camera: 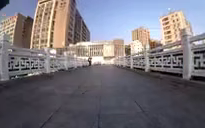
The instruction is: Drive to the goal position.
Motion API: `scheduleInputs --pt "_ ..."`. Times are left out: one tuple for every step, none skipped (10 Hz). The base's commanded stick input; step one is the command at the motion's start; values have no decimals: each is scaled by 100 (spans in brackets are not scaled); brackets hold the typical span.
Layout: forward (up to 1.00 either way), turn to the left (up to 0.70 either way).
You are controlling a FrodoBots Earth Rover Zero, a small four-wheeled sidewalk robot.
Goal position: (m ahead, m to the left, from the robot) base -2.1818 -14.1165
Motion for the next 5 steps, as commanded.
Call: scheduleInputs --pt "45 0" --pt "45 0" --pt "45 0" --pt "45 0" --pt "45 0"
